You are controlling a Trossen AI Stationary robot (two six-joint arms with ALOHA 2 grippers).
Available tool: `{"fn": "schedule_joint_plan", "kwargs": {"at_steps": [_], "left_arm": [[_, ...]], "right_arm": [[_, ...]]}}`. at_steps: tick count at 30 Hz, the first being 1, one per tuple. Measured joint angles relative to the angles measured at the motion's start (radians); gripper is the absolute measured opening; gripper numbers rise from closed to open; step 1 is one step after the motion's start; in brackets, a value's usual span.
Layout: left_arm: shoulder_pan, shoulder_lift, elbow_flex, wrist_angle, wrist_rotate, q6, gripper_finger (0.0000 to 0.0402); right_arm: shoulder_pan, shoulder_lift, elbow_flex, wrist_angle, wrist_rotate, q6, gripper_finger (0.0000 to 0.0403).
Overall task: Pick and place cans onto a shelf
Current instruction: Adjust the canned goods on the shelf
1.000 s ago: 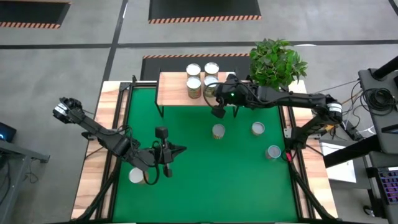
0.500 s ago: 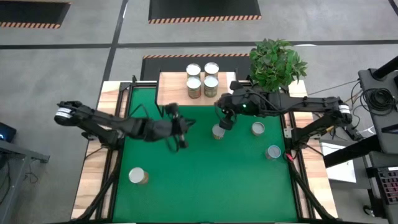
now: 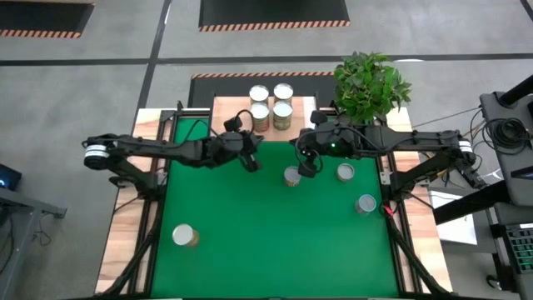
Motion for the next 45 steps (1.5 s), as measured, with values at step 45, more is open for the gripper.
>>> {"fn": "schedule_joint_plan", "kwargs": {"at_steps": [45], "left_arm": [[0.12,0.051,0.0,0.107,0.071,0.03,0.0]], "right_arm": [[0.0,0.0,-0.067,-0.002,0.008,-0.01,0.0009]]}}
